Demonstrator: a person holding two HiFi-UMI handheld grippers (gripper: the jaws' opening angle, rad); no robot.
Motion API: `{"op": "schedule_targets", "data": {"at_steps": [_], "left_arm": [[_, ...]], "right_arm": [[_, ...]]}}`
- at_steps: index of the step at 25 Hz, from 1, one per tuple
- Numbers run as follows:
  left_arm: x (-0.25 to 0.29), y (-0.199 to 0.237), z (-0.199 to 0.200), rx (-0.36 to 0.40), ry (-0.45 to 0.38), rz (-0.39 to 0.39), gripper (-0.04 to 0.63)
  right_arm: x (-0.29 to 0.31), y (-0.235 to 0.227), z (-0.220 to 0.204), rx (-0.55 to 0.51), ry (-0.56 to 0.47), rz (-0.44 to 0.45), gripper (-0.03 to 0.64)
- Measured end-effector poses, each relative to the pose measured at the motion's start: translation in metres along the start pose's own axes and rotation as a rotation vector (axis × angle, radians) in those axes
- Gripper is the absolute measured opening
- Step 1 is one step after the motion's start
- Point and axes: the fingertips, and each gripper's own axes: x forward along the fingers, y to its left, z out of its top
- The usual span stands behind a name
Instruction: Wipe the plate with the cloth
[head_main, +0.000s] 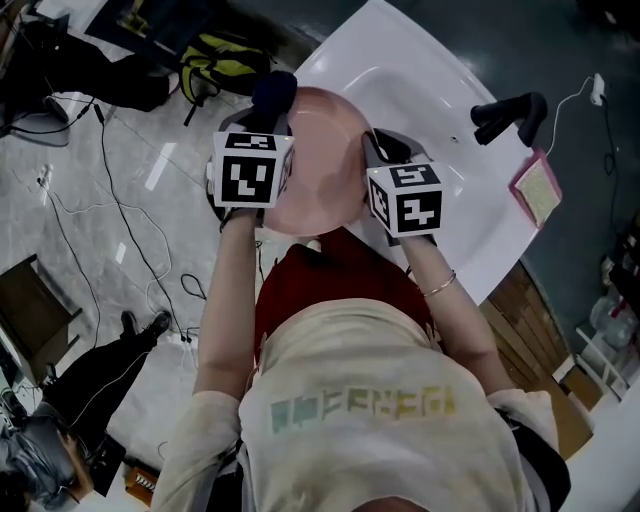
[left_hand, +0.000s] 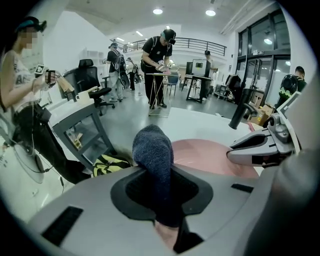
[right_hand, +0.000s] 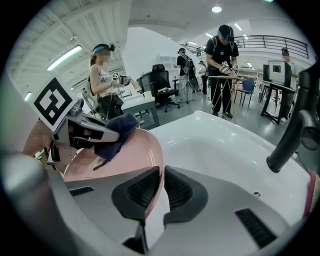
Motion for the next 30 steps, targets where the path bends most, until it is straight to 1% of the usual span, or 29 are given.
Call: {"op": "schedule_targets", "data": {"at_steps": [5,8,10,12,17,20,26,30], "left_arm": [[-0.018,0.014,-0.007,-0.008,-0.008,0.052,0.080],[-0.031,0.018,-0.006,-0.013,-0.037,0.080,0.080],[-0.040,0.015,-0.003,-0.016,-0.060,0.077,0.080],[-0.045,0.003,0.000,-0.020,-0.074,0.041,0.080],[-0.038,-0.049,0.006,-0.052,-0.078,-0.141,0.080],[-0.030,-0.083,0.004,-0.043,-0.056,-0.227,0.080],[-0.014,-0.124,-0.005,-0.003,0.004,-0.320,0.080],[-0.005,-0.136,-0.014,0.012,0.050,-0.353,0.080]], "right_arm": [[-0.003,0.001,0.001,-0.008,-0.009,-0.009,0.054],[-0.003,0.001,0.002,-0.009,-0.012,-0.013,0.054],[-0.002,0.000,0.002,-0.004,-0.012,-0.015,0.054],[-0.002,-0.001,0.001,0.002,-0.014,-0.017,0.054],[-0.001,-0.003,0.001,0.010,-0.015,-0.023,0.054],[-0.002,-0.002,0.002,0.010,-0.017,-0.026,0.054],[-0.003,-0.001,0.000,0.012,-0.016,-0.031,0.054],[-0.002,-0.002,-0.003,0.014,-0.013,-0.033,0.054]]}}
